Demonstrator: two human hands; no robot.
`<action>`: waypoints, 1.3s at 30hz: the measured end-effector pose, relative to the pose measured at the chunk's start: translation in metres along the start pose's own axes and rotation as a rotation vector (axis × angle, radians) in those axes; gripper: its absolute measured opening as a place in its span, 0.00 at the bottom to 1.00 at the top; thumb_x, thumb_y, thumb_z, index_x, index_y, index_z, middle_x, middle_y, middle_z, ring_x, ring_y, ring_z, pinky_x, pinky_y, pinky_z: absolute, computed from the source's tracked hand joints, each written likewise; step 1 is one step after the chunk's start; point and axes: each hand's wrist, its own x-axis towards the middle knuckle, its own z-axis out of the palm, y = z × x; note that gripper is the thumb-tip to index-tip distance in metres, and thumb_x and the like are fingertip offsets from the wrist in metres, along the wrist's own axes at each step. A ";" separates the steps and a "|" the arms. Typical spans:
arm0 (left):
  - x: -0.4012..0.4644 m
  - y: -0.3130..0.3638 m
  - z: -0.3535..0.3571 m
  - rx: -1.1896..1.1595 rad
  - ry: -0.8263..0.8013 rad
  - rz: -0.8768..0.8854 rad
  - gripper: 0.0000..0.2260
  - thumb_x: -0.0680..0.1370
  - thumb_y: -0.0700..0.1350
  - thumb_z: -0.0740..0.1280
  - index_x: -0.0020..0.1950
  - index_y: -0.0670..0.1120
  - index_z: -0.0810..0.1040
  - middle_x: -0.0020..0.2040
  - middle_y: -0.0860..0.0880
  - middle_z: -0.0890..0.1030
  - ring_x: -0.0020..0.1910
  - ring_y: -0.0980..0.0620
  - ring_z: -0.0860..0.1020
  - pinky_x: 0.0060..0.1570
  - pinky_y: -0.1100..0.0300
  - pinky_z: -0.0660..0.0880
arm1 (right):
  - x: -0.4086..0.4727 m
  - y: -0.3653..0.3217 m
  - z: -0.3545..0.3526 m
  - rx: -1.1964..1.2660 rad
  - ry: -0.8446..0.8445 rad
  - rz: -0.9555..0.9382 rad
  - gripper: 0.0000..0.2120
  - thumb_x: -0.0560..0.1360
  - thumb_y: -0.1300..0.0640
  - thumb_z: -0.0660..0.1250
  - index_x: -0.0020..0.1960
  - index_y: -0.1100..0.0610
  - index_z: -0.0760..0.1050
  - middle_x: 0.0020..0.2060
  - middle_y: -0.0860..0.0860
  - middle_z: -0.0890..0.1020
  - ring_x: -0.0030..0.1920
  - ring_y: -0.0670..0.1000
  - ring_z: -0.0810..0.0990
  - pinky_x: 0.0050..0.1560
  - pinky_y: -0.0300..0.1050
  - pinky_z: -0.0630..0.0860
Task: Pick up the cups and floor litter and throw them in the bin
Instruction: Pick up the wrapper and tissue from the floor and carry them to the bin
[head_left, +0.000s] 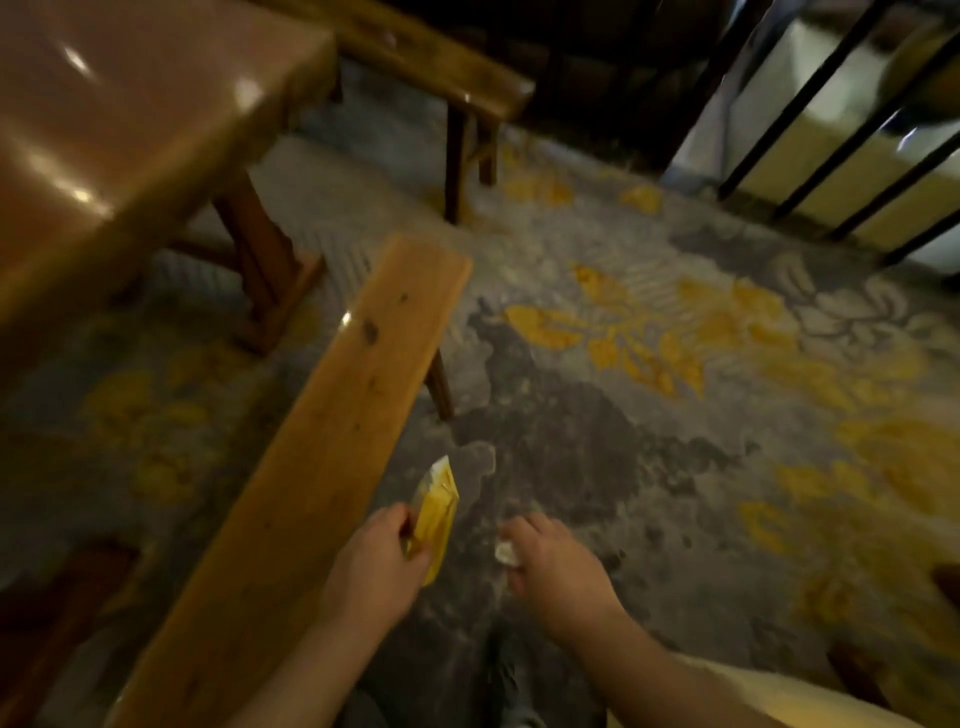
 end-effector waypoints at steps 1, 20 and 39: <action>-0.011 0.003 -0.019 0.000 0.024 0.010 0.09 0.73 0.51 0.72 0.50 0.54 0.77 0.46 0.55 0.78 0.45 0.53 0.79 0.46 0.51 0.78 | -0.011 -0.013 -0.012 -0.002 0.019 0.000 0.14 0.75 0.54 0.63 0.60 0.51 0.71 0.58 0.50 0.76 0.58 0.54 0.74 0.54 0.50 0.74; -0.293 -0.093 -0.211 -0.080 0.663 -0.278 0.15 0.75 0.52 0.71 0.60 0.51 0.77 0.52 0.52 0.80 0.49 0.51 0.79 0.47 0.51 0.79 | -0.096 -0.248 -0.087 -0.101 0.146 -0.622 0.08 0.76 0.56 0.66 0.54 0.49 0.73 0.46 0.47 0.76 0.46 0.50 0.76 0.40 0.44 0.70; -0.681 -0.243 -0.242 -0.078 1.191 -0.697 0.13 0.70 0.53 0.75 0.50 0.49 0.83 0.47 0.47 0.81 0.46 0.45 0.80 0.45 0.52 0.75 | -0.321 -0.549 0.027 -0.127 -0.045 -1.293 0.11 0.76 0.48 0.69 0.56 0.46 0.74 0.48 0.43 0.78 0.46 0.45 0.77 0.46 0.45 0.80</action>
